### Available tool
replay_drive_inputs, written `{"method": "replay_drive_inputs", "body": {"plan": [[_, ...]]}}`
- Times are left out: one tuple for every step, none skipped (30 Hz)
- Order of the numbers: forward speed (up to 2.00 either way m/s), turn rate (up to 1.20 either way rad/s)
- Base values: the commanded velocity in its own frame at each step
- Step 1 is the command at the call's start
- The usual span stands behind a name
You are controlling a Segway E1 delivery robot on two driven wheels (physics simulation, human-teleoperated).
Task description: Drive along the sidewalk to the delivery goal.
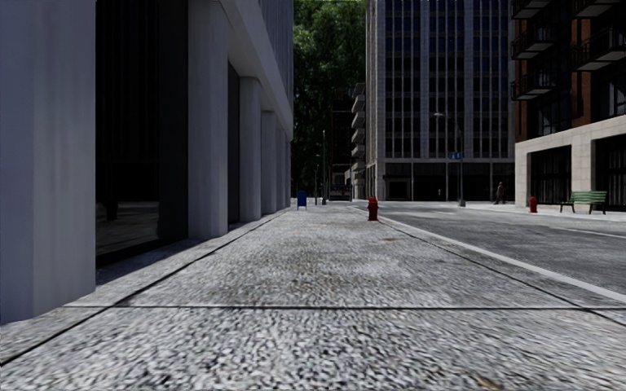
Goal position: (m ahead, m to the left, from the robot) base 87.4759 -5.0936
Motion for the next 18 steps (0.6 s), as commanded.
{"method": "replay_drive_inputs", "body": {"plan": [[2.00, 0.00], [2.00, 0.00], [2.00, 0.00], [2.00, 0.00], [2.00, 0.00], [2.00, 0.00], [2.00, 0.00], [2.00, 0.00], [2.00, 0.00], [2.00, 0.00], [2.00, 0.00], [2.00, 0.00], [2.00, 0.00], [2.00, 0.00], [2.00, 0.00], [2.00, 0.00], [2.00, 0.00], [2.00, 0.00]]}}
